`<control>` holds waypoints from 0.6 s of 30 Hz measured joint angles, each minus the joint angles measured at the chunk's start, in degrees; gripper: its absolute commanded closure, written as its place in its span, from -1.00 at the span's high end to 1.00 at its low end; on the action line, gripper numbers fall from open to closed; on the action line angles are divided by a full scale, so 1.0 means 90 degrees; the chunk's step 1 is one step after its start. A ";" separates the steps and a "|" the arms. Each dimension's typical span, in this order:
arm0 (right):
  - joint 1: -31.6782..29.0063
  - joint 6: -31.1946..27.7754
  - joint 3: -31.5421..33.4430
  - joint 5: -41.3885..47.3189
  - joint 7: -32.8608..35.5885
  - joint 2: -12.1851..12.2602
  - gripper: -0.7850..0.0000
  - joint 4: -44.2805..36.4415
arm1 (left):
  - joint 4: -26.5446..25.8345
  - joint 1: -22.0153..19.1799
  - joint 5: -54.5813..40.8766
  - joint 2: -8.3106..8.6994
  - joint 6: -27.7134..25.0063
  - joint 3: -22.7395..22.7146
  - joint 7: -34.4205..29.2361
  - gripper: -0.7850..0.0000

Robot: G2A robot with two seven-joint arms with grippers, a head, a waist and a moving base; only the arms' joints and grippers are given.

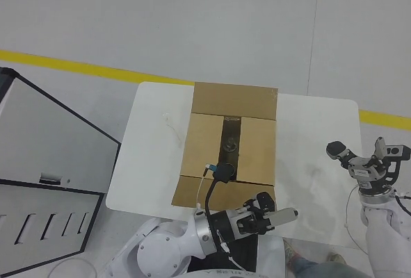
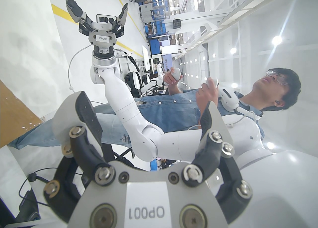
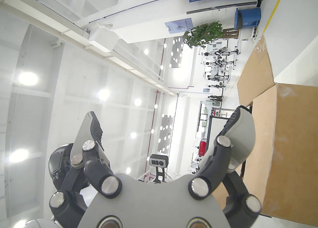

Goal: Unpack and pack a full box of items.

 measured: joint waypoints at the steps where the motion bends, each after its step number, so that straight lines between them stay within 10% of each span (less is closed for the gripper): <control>1: 0.0000 0.0000 0.0000 0.0000 0.0000 0.0000 1.00 0.0000 | 0.0000 0.0000 0.0000 0.0000 0.0000 0.0000 0.0000 1.00; 18: 0.0000 0.0000 0.0000 0.0000 0.0000 0.0000 1.00 0.0000 | 0.0306 -0.0281 0.0125 -0.0020 -0.0173 -0.0465 0.0881 1.00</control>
